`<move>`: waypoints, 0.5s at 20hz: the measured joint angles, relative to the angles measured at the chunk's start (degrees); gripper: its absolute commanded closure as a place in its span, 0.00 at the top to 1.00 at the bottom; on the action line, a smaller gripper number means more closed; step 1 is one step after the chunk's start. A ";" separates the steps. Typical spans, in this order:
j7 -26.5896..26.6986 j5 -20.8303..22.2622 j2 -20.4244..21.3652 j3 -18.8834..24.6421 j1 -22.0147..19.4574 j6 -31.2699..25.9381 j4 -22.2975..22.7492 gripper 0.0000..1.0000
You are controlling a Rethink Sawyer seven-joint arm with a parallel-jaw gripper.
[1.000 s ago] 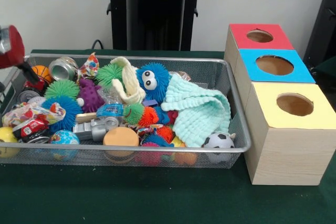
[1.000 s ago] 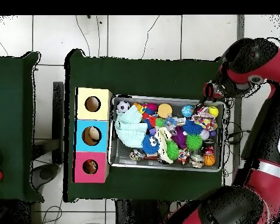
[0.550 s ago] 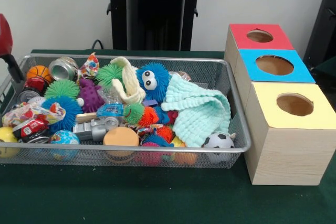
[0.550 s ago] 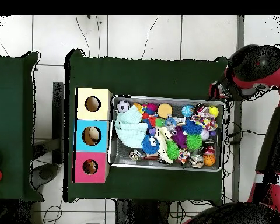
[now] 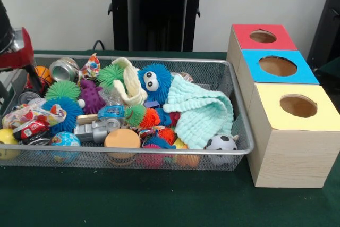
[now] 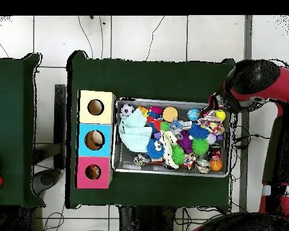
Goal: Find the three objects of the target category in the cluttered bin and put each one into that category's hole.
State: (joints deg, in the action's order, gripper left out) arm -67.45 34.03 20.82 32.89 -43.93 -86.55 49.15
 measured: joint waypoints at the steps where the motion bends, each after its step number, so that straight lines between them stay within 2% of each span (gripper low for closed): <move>1: 0.00 -0.62 -0.17 -0.47 0.00 0.57 1.01 1.00; 6: 0.00 -2.48 -1.19 -1.69 0.01 2.91 3.85 1.00; 10: -0.04 -3.77 -3.05 -2.99 -0.03 9.37 7.46 1.00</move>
State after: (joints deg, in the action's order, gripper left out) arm -67.48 30.26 17.77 29.90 -43.96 -77.18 56.62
